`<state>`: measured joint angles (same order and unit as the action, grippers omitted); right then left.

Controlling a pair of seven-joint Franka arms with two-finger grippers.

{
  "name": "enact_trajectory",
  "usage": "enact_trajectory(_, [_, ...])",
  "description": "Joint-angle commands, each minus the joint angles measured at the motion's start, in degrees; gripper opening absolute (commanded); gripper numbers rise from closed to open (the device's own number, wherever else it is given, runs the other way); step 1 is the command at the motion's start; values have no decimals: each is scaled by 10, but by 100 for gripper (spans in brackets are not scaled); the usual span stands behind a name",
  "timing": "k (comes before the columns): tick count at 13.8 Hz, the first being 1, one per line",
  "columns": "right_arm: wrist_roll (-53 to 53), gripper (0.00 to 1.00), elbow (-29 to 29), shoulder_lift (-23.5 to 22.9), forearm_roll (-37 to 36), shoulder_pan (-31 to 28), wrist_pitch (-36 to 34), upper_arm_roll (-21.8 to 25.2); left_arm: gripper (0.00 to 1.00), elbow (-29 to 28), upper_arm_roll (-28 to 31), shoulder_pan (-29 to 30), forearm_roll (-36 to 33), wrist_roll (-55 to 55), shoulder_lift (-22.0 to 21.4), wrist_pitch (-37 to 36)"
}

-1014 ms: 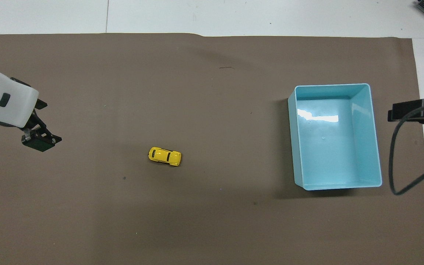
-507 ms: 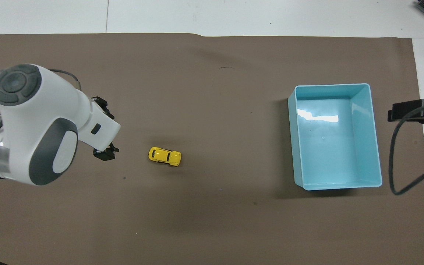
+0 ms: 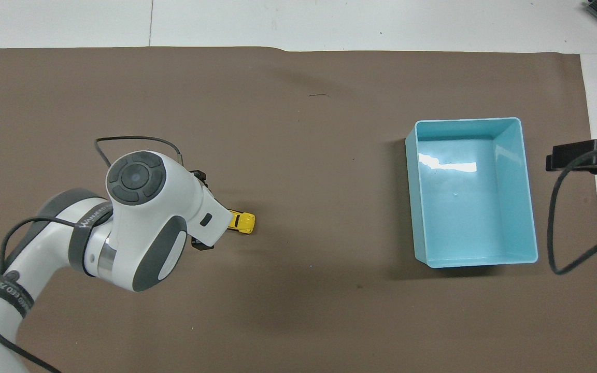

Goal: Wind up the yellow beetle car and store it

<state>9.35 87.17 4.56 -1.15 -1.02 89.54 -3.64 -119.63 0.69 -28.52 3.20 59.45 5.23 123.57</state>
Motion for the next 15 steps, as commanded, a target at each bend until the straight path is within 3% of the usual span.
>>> enact_trajectory(1, [-14, 100, 3, 7, 12, -7, -8, -1, 100, -54, 12, -40, 4, -30, -12, 59])
enact_trajectory(6, [-14, 100, 3, 7, 12, -7, -8, 0, 100, -89, 13, -82, 4, -57, -13, 92])
enact_trajectory(15, [-14, 100, 3, 7, 12, -7, -9, 0, 100, -102, 14, -58, -63, -50, 10, 194])
